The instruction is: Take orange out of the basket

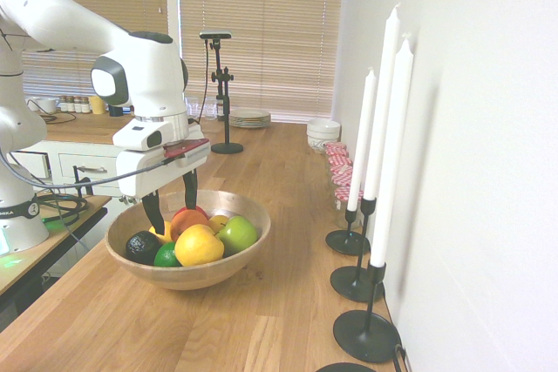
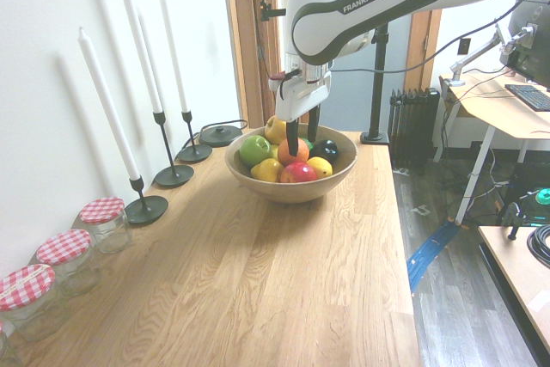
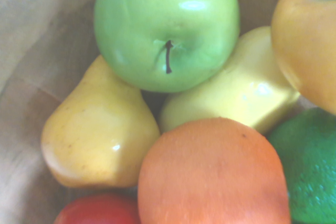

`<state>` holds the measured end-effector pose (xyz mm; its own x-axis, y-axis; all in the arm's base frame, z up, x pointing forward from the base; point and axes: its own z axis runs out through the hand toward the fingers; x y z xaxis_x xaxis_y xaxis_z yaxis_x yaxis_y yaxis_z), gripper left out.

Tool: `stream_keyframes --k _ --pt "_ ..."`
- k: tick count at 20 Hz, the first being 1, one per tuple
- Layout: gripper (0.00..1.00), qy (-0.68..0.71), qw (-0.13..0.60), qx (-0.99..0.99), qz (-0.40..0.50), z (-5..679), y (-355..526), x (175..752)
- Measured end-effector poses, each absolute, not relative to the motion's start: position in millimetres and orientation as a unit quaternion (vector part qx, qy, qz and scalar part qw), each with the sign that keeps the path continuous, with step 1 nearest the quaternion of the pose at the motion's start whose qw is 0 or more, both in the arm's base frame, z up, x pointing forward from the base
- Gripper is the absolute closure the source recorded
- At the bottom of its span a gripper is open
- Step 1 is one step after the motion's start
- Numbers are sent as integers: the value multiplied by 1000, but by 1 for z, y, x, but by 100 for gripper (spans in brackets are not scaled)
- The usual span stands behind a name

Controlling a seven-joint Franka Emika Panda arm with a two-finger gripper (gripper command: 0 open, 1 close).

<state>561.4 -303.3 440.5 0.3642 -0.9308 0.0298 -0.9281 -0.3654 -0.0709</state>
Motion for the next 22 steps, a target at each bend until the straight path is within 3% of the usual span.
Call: stream_keyframes --k 5,6,22 --pt "0 557 30 -829 -32 435 -310 576" --pt "100 556 31 -830 -33 435 -311 580" --pt "100 550 35 -834 -24 428 -314 596"
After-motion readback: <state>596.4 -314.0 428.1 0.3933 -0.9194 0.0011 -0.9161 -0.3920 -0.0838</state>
